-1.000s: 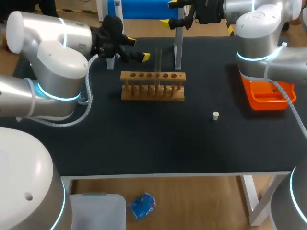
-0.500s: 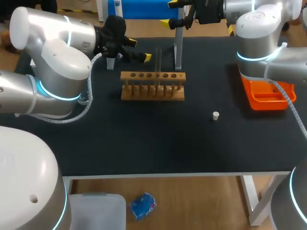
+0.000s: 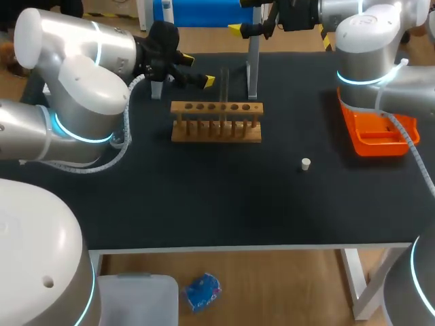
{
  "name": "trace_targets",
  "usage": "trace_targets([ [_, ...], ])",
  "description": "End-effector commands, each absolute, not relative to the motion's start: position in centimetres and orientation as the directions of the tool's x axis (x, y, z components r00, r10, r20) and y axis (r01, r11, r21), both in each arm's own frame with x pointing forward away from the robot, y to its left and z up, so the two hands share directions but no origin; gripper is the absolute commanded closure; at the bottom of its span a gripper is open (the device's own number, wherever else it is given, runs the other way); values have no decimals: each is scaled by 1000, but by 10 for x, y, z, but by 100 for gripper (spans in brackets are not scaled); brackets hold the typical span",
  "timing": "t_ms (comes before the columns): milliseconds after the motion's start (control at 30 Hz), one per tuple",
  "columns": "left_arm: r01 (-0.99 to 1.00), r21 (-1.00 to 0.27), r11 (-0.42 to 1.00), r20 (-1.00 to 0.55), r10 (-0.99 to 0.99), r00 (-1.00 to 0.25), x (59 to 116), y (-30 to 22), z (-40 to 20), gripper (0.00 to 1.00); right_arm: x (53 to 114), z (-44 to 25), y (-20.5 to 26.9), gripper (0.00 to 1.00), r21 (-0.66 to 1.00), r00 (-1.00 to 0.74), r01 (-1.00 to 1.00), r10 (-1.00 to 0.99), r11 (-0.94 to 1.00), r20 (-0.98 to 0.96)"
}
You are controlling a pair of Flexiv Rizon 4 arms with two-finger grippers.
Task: Invert the test tube, pick up the pipette, mount the tip to pipette, aspirate from beaker and dispense into the tube, eject the tip, return the pipette, and cap with the stopper.
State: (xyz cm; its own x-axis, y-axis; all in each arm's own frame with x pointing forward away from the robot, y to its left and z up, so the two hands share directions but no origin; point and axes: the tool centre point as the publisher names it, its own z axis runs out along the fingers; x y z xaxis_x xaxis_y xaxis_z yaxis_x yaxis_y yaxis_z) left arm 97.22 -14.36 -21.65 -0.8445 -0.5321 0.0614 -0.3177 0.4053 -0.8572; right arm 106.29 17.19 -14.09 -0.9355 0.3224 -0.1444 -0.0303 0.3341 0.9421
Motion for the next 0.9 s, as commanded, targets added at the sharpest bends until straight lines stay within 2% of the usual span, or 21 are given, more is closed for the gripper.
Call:
trace_targets([
  [33, -318, -857, 406, 64, -530, -846, 973, -143, -216, 0, 1035, -143, 125, 0, 925, -938, -19, 313, 379, -148],
  [267, -318, -857, 406, 64, -530, -846, 973, -143, -216, 0, 988, -165, 41, 0, 863, -929, 38, 336, 503, -155],
  [467, -318, -857, 406, 64, -530, -846, 973, -143, -216, 0, 944, -186, -9, 0, 819, -947, 90, 303, 567, -105],
  [900, -318, -857, 406, 64, -530, -846, 973, -143, -216, 0, 944, -186, -9, 0, 819, -947, 90, 303, 567, -105],
])
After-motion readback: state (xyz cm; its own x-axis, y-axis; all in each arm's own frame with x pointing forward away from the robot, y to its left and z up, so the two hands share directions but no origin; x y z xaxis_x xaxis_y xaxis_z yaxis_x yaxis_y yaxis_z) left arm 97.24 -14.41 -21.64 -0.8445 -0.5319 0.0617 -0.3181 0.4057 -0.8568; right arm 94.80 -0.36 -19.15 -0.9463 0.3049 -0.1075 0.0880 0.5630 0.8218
